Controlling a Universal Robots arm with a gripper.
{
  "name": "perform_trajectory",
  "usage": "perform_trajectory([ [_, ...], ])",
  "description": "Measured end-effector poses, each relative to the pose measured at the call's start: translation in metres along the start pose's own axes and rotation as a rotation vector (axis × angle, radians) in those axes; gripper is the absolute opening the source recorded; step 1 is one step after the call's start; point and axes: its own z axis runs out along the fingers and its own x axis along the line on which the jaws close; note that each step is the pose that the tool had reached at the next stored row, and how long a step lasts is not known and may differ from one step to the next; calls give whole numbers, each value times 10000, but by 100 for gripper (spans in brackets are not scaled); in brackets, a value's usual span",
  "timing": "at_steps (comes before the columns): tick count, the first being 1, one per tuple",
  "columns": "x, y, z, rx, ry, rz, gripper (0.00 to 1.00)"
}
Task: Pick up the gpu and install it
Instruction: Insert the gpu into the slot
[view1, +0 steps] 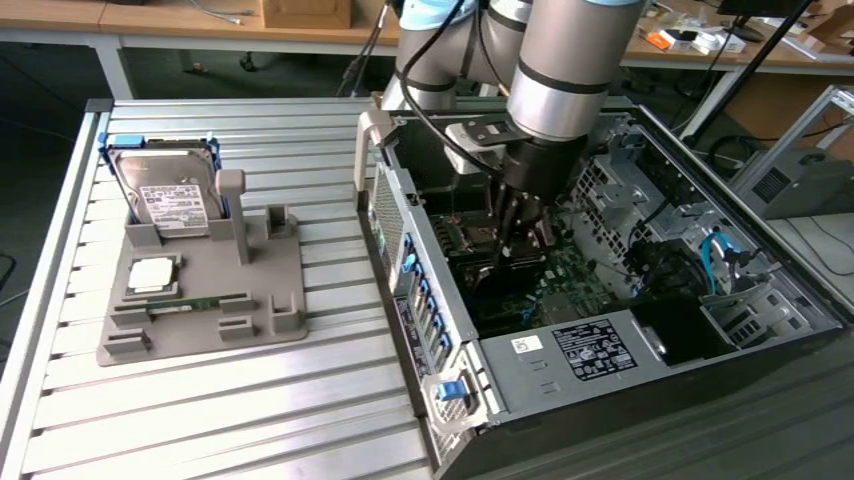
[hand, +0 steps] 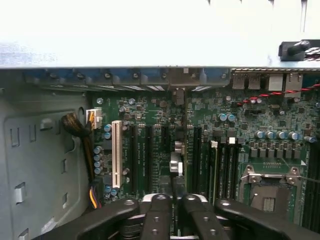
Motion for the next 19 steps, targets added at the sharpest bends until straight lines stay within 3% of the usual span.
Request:
perform_trajectory([
  [2, 0, -25, 1, -18, 100, -6, 11],
  [3, 1, -53, 3, -43, 120, -8, 11],
  [7, 3, -238, 11, -225, 117, -26, 11],
  [11, 7, -422, 21, -362, 114, -42, 11],
  [17, 11, -712, 41, -677, 111, -72, 11],
  [19, 11, -754, 44, -710, 109, -77, 11],
])
